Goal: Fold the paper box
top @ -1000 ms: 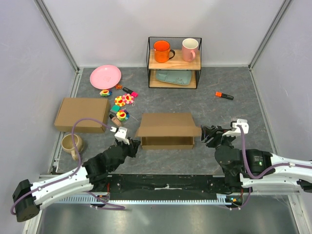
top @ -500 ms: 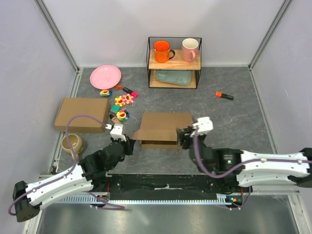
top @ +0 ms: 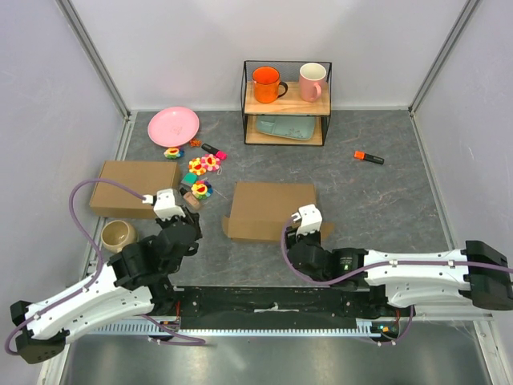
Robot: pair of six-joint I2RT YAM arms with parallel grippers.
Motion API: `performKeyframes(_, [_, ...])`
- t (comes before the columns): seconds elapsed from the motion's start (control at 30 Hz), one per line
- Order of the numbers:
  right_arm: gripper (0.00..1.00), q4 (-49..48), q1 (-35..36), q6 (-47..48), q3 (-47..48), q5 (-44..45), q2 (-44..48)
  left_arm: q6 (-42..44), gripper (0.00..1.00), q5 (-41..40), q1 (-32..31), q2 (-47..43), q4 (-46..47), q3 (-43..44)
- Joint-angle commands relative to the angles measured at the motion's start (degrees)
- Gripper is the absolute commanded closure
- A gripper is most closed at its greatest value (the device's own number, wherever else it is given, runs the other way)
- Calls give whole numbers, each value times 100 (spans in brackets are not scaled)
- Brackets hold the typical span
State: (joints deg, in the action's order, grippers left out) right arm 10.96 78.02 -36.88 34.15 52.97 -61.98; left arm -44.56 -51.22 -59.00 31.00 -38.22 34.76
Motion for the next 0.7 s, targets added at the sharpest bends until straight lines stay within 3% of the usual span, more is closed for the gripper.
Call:
performKeyframes(0.0, [45, 37, -15, -424, -163, -349, 89, 226, 69, -390, -24, 11, 559, 136])
performKeyframes(0.13, [41, 344, -296, -564, -137, -472, 475, 746, 58, 453, -24, 221, 1754, -215])
performKeyframes(0.27, [34, 872, -384, -899, 4, 2, 1361, 1062, 47, 1313, -15, 397, 2816, -575])
performKeyframes(0.43, [28, 1101, -744, -576, 275, 442, 2373, 1230, 39, 1544, 204, 722, 3513, -682])
performKeyframes(0.67, [27, 1338, -1139, -91, 1023, 206, 1295, 949, 39, 3055, 1303, 2321, 3119, 12])
